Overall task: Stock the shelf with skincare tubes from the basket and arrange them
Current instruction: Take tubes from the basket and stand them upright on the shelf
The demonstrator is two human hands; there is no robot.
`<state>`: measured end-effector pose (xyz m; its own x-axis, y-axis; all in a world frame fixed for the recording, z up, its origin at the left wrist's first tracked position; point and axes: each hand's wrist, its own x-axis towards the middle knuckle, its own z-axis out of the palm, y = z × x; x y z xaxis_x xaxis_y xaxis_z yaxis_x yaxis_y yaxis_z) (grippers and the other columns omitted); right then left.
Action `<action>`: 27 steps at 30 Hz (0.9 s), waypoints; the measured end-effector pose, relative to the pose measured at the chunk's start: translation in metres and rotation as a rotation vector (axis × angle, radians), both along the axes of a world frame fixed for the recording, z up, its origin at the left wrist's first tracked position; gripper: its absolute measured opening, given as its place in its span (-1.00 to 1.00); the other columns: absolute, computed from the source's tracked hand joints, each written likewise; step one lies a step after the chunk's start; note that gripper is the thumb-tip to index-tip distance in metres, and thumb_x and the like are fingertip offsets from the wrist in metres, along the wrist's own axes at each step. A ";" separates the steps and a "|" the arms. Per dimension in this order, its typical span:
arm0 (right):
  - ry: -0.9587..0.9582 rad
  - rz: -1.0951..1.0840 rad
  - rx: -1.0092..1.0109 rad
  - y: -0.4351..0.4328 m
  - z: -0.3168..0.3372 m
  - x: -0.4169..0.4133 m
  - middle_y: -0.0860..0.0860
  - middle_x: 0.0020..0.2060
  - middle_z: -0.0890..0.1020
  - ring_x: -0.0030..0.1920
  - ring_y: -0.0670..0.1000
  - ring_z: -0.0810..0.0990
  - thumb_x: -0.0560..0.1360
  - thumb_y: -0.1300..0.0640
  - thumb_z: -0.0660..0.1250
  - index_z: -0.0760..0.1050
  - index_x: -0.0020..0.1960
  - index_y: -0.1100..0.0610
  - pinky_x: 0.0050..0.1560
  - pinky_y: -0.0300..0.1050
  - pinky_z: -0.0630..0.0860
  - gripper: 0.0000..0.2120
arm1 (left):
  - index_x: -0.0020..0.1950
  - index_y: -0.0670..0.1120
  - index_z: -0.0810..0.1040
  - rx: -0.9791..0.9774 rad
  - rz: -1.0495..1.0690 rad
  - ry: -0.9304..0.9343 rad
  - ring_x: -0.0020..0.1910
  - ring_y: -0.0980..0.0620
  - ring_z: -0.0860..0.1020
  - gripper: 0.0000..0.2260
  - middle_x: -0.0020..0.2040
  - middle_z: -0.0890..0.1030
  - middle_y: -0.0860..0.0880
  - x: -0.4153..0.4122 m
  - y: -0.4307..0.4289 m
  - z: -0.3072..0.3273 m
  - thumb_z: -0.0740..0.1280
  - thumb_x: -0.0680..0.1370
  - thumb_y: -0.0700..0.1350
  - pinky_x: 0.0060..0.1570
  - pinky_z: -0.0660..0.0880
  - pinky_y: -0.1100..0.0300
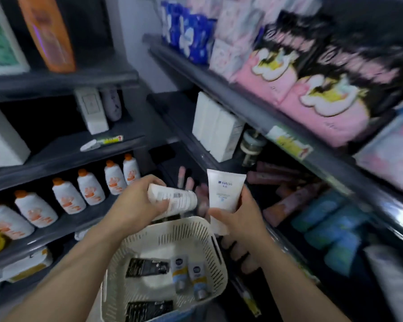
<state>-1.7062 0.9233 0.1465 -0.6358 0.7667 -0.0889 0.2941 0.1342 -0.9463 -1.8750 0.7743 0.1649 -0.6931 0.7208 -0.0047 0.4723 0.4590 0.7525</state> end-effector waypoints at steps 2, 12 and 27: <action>0.042 -0.071 0.055 -0.012 0.029 0.027 -0.18 -0.03 0.61 -0.05 -0.23 0.59 0.32 0.25 0.53 0.38 0.09 -0.12 -0.23 -0.36 0.50 -0.50 | 0.00 0.09 0.49 0.084 -0.068 0.032 -0.21 0.26 0.50 -0.79 -0.18 0.52 0.23 0.018 0.000 0.030 0.43 0.46 -0.13 -0.31 0.36 0.41; 0.159 -0.408 0.285 -0.052 0.154 0.193 -0.20 -0.05 0.61 -0.11 -0.23 0.61 0.35 0.23 0.50 0.40 0.12 -0.05 -0.22 -0.37 0.52 -0.55 | -0.02 0.17 0.52 0.295 -0.557 -0.236 -0.07 -0.23 0.60 -0.86 0.01 0.63 -0.02 0.150 0.022 0.157 0.30 0.46 -0.04 -0.14 0.55 -0.19; 0.102 -0.885 0.527 -0.104 0.249 0.509 -0.23 0.04 0.53 0.04 -0.22 0.53 0.43 0.11 0.43 0.29 0.22 -0.07 -0.09 -0.23 0.47 -0.54 | -0.19 -0.02 0.47 0.289 -1.078 -0.566 -0.24 -0.11 0.42 -0.84 -0.05 0.71 -0.03 0.457 0.074 0.254 0.13 0.34 -0.16 -0.49 0.15 0.25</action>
